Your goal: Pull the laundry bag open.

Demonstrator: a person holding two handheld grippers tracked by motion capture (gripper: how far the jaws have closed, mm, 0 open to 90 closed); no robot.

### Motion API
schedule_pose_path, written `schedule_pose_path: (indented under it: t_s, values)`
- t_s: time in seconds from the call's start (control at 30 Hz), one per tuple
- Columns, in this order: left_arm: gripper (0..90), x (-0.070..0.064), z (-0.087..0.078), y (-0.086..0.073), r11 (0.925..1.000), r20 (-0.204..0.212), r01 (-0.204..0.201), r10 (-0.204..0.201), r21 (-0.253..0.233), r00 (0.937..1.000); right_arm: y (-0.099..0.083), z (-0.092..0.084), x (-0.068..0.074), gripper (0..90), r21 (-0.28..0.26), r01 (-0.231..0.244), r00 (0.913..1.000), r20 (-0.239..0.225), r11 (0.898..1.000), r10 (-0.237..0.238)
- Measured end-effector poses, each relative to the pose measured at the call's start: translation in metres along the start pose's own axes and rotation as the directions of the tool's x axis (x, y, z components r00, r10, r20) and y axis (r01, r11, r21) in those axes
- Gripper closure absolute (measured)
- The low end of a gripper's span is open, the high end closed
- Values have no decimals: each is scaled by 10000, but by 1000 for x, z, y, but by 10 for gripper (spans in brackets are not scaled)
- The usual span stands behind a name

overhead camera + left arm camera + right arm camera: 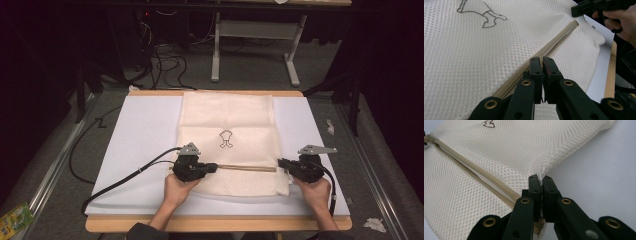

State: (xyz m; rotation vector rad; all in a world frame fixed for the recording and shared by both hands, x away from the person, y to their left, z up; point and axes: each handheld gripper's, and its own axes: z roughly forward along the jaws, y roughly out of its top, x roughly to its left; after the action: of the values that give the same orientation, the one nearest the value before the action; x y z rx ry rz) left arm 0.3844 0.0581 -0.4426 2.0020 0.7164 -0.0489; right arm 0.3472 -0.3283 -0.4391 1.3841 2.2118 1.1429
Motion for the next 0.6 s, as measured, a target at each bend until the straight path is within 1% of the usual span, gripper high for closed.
schedule_pose_path:
  t_s: [0.07,0.23,0.33,0.6]
  values:
    - [869,0,-2,0,10000,-43,-51,51,13,10000,0,-1,0,884,-23,-15,10000,-19,10000,15]
    - [869,2,-7,-2,10000,-146,-24,24,18,9999,0,-1,-1,884,-51,-16,10000,-12,10000,16]
    - [869,4,-9,-4,9999,-129,81,-82,-76,9999,1,-1,-1,884,-116,-8,10000,-16,9999,8]
    - [869,7,-14,-6,9995,-166,174,-178,-251,9997,1,-1,-1,883,-83,12,10000,-8,10000,-12]
